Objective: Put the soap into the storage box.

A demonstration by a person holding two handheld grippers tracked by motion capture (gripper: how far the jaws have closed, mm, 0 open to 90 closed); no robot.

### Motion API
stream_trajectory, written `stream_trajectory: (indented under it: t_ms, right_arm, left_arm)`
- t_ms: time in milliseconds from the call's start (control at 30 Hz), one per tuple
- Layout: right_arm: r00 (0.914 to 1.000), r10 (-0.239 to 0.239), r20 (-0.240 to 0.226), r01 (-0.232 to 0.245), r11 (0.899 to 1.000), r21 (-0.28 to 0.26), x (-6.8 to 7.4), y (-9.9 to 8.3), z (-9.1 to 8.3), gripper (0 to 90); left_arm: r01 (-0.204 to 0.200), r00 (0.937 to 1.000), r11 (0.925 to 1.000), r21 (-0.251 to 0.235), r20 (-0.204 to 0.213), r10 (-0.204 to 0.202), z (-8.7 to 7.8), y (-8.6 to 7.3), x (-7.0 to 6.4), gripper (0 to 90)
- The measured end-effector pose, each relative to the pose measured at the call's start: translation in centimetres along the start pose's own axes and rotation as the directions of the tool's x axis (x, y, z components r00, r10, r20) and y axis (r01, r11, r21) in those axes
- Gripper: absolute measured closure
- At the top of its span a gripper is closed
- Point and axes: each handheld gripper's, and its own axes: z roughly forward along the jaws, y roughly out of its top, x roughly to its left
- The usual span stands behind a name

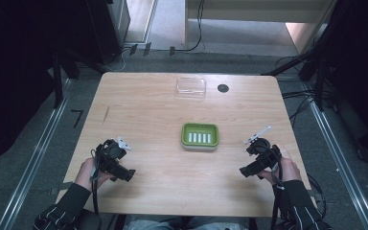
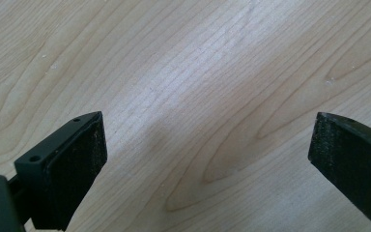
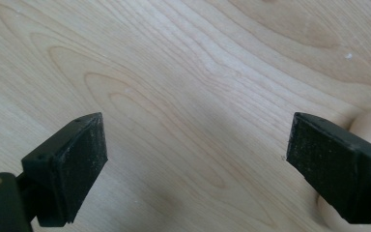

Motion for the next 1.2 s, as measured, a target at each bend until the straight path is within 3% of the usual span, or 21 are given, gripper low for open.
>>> stream_trajectory:
  t_ms: [767,1033,1200]
  right_arm:
    - [0.9958,0.083,0.039,-0.082,0.997,-0.015,-3.0,-0.5,-0.7,7.8]
    - [0.9901,0.116,0.080,-0.116,0.993,-0.006,-4.4,-0.9,-0.7,7.9]
    - [0.9862,0.144,0.082,-0.144,0.990,-0.002,-5.5,-1.0,-0.5,8.0]
  left_arm:
    - [-0.002,1.0000,1.0000,0.006,0.005,0.002,0.1,0.1,0.0,0.6]
    - [-0.001,1.0000,1.0000,0.006,0.003,0.001,0.1,0.0,0.1,0.6]
    - [0.003,1.0000,1.0000,0.002,0.001,-0.003,0.1,0.0,0.1,0.6]
